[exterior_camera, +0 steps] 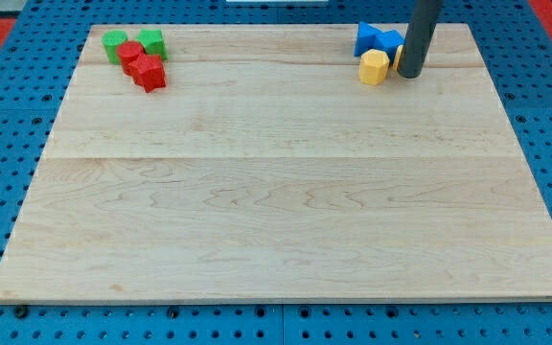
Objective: Move the blue triangle to the top center
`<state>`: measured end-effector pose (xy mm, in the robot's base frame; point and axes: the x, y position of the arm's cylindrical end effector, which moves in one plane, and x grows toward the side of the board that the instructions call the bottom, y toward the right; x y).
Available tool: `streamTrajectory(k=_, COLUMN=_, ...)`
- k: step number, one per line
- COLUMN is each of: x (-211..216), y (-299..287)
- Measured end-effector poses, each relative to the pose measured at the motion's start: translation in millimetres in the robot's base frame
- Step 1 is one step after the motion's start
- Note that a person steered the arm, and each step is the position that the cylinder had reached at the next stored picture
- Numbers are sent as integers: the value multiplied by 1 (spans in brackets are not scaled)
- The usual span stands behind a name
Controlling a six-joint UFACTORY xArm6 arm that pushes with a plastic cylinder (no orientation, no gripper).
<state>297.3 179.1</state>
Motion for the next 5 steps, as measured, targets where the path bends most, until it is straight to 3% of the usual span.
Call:
streamTrajectory(k=2, x=0, y=4)
streamTrajectory(k=5, x=-24, y=104)
